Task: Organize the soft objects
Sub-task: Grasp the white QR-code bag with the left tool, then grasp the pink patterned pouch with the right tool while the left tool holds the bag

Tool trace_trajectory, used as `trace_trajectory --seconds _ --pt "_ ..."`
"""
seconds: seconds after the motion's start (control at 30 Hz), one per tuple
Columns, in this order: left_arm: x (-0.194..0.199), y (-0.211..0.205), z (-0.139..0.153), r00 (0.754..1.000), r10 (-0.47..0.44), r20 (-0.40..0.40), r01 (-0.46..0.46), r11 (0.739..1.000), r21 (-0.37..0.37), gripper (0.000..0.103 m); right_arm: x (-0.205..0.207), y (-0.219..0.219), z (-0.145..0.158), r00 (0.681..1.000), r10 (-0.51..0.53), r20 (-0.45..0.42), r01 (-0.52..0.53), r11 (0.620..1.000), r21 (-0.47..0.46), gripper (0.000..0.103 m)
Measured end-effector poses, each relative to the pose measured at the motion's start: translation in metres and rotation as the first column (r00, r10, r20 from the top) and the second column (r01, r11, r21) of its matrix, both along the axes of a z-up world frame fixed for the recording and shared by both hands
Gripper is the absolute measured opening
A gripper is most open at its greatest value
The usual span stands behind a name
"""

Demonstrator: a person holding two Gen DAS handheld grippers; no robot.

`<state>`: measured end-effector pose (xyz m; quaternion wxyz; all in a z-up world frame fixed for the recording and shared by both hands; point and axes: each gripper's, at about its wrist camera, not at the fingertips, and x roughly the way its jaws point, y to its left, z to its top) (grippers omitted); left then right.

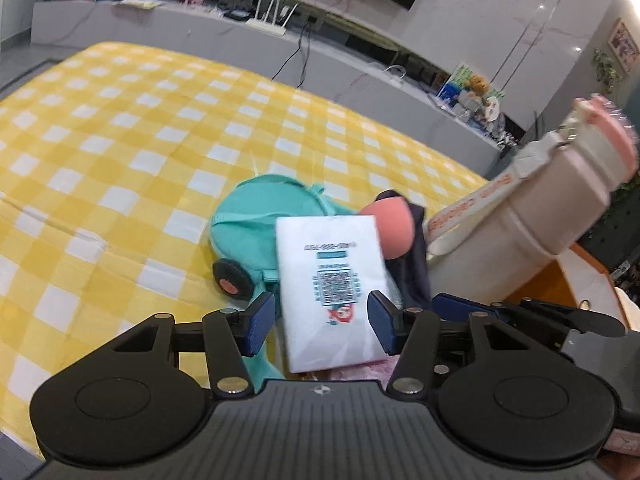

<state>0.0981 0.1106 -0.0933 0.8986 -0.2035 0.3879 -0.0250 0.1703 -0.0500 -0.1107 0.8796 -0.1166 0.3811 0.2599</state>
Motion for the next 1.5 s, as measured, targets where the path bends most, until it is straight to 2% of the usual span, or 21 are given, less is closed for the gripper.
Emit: trace_trajectory --seconds 0.13,0.3,0.33,0.4,0.43,0.53,0.57,0.67,0.8,0.97,1.0,1.13,1.2,1.27,1.3,1.37,1.43,1.5 --pt "0.008 0.001 -0.012 0.999 0.006 -0.04 -0.007 1.0 -0.01 0.061 0.003 0.004 -0.008 1.0 0.004 -0.002 -0.004 1.0 -0.027 0.04" --pt "0.016 0.0 -0.022 0.998 -0.003 -0.064 0.0 0.999 -0.043 0.06 0.007 0.002 -0.013 1.0 0.008 -0.022 -0.008 1.0 -0.008 0.036" --pt "0.018 -0.001 -0.024 0.997 -0.005 -0.071 0.002 0.999 -0.052 0.051 0.007 0.002 -0.013 1.0 0.01 -0.023 -0.01 1.0 -0.008 0.036" --pt "0.021 -0.002 -0.027 0.997 -0.01 -0.078 0.005 0.998 -0.067 0.045 0.007 0.002 -0.014 1.0 0.014 -0.028 -0.014 1.0 -0.004 0.033" --pt "0.021 -0.003 -0.025 0.997 -0.015 -0.076 0.009 0.998 -0.07 0.037 0.007 0.001 -0.014 1.0 0.012 -0.029 -0.012 1.0 -0.002 0.031" --pt "0.016 -0.012 -0.012 0.998 -0.012 -0.054 0.012 1.0 -0.001 0.021 0.008 -0.002 -0.012 0.999 0.0 -0.043 0.0 1.0 0.003 0.017" --pt "0.012 -0.014 -0.006 0.999 -0.013 -0.04 0.013 1.0 0.009 0.02 0.009 -0.004 -0.012 0.999 -0.006 -0.049 0.007 1.0 0.003 0.014" --pt "0.001 -0.017 0.007 0.999 -0.042 0.007 0.042 0.999 -0.021 0.018 0.012 -0.008 -0.014 0.997 -0.022 -0.073 0.022 1.0 0.003 0.013" --pt "0.002 -0.026 0.011 0.993 -0.115 0.035 0.116 0.992 -0.045 0.018 0.015 -0.008 -0.018 0.995 -0.027 -0.095 0.026 1.0 -0.006 0.01" --pt "0.02 -0.034 0.001 0.997 -0.082 -0.01 0.082 0.997 -0.002 0.019 0.015 -0.01 -0.02 0.995 -0.032 -0.099 0.031 0.999 -0.016 0.01" --pt "0.022 -0.032 -0.001 0.997 -0.069 -0.019 0.069 0.998 0.001 0.016 0.014 -0.01 -0.02 0.995 -0.029 -0.094 0.028 0.999 -0.015 0.01" --pt "0.019 -0.025 0.0 0.999 -0.05 -0.012 0.049 0.998 -0.029 0.009 0.009 -0.015 -0.009 0.997 -0.024 -0.073 0.025 1.0 0.007 0.012" --pt "0.012 -0.025 0.011 0.999 -0.042 0.023 0.043 0.999 -0.011 0.009 0.003 -0.017 -0.002 0.998 -0.018 -0.056 0.019 1.0 0.023 0.023" --pt "0.003 -0.02 0.024 0.997 -0.036 0.065 0.037 0.999 -0.01 0.009 -0.005 -0.019 0.002 0.999 -0.015 -0.053 0.017 0.999 0.043 0.043" --pt "-0.002 -0.017 0.03 0.996 -0.028 0.081 0.028 1.0 0.0 0.009 -0.008 -0.019 0.003 0.998 -0.011 -0.06 0.014 0.998 0.054 0.048" --pt "-0.01 -0.012 0.038 0.996 -0.019 0.089 0.015 0.999 0.048 0.009 -0.015 -0.018 0.0 0.997 -0.008 -0.083 0.013 0.998 0.066 0.063" --pt "-0.015 -0.007 0.037 0.998 -0.015 0.065 0.01 0.996 0.085 0.009 -0.021 -0.014 -0.008 0.993 0.004 -0.12 0.005 0.998 0.069 0.07" --pt "-0.02 -0.002 0.032 0.999 -0.009 0.044 0.006 0.997 0.08 0.009 -0.026 -0.005 -0.016 0.989 0.01 -0.149 -0.003 0.999 0.049 0.072"
